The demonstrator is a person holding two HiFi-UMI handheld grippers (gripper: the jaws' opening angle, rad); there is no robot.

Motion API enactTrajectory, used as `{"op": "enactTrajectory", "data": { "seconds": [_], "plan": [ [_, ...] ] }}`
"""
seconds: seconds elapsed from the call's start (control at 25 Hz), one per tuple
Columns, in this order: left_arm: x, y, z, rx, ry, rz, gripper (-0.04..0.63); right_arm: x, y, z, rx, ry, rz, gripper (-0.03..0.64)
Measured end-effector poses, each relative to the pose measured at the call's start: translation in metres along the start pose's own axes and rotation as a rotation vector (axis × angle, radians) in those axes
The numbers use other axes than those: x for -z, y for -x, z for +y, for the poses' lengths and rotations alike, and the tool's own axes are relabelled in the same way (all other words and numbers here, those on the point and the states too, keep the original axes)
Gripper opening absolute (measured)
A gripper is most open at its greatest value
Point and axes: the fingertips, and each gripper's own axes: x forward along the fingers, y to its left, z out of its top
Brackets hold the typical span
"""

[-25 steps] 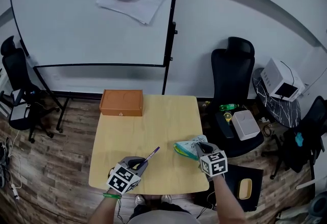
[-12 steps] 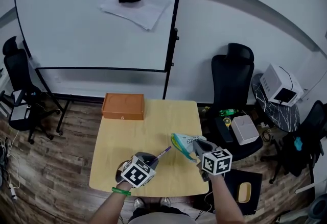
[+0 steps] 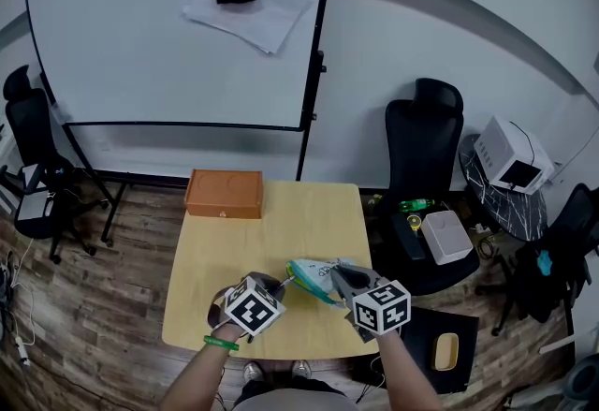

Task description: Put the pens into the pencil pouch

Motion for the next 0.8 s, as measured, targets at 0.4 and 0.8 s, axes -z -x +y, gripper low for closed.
{"op": "enactTrajectory", "data": {
  "seconds": [0.4,0.8],
  "plan": [
    [0.004,-0.003,-0.019,0.075,-0.231,0.112,0.048,0.012,-0.010,0.045,-0.154,0.126,0.086,0.014],
    [-0.002,-0.001,-0.020,0.077,-0.211,0.066,0.048,0.015,0.003,0.055,-0.325,-0.147,0.019,0.011]
  ]
}}
